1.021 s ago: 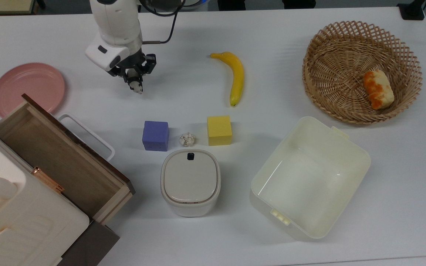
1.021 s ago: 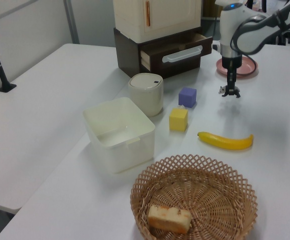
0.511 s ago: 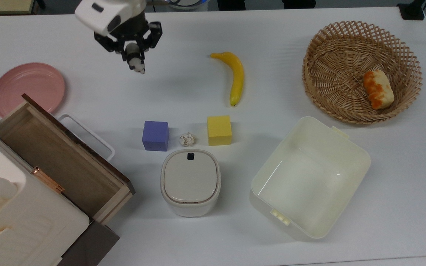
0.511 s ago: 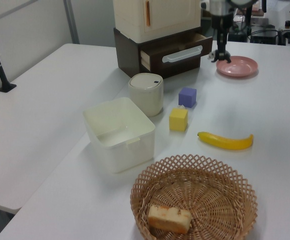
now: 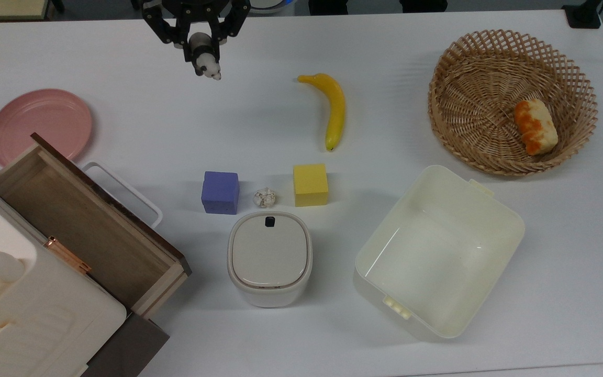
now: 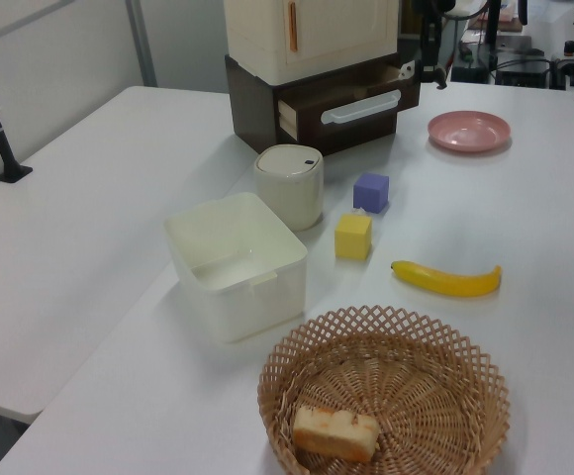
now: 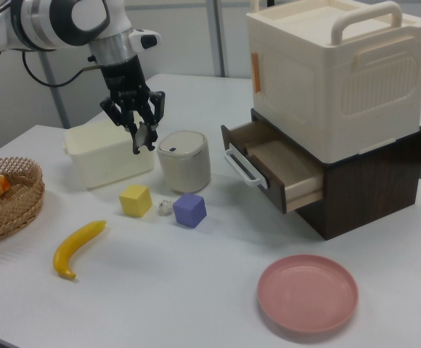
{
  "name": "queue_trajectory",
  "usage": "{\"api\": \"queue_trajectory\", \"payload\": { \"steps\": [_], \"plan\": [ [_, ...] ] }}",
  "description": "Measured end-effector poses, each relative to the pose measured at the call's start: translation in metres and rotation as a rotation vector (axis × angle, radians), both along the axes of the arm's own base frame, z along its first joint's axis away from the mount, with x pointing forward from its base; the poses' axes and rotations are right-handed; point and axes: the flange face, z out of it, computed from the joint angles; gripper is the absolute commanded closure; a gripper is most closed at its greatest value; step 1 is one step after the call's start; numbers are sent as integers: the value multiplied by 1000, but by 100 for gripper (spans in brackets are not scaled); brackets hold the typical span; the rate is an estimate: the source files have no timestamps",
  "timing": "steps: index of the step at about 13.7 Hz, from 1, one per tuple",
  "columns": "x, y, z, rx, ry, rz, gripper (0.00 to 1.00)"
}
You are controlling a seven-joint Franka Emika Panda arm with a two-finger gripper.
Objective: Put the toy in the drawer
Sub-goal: 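Lift the panda figurine up off the table, then carry the panda figurine over the open wooden drawer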
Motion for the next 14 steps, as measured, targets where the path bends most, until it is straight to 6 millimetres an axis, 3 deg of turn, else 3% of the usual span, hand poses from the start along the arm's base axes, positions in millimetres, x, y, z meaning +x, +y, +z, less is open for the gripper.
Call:
{"api": "queue_trajectory", "payload": {
  "steps": [4, 9, 14],
  "plan": [
    [10, 14, -6, -1, -28, 28, 75],
    [28, 16, -7, -16, -117, 176, 75],
    [59, 3, -38, -87, -164, 311, 75]
  ]
}}
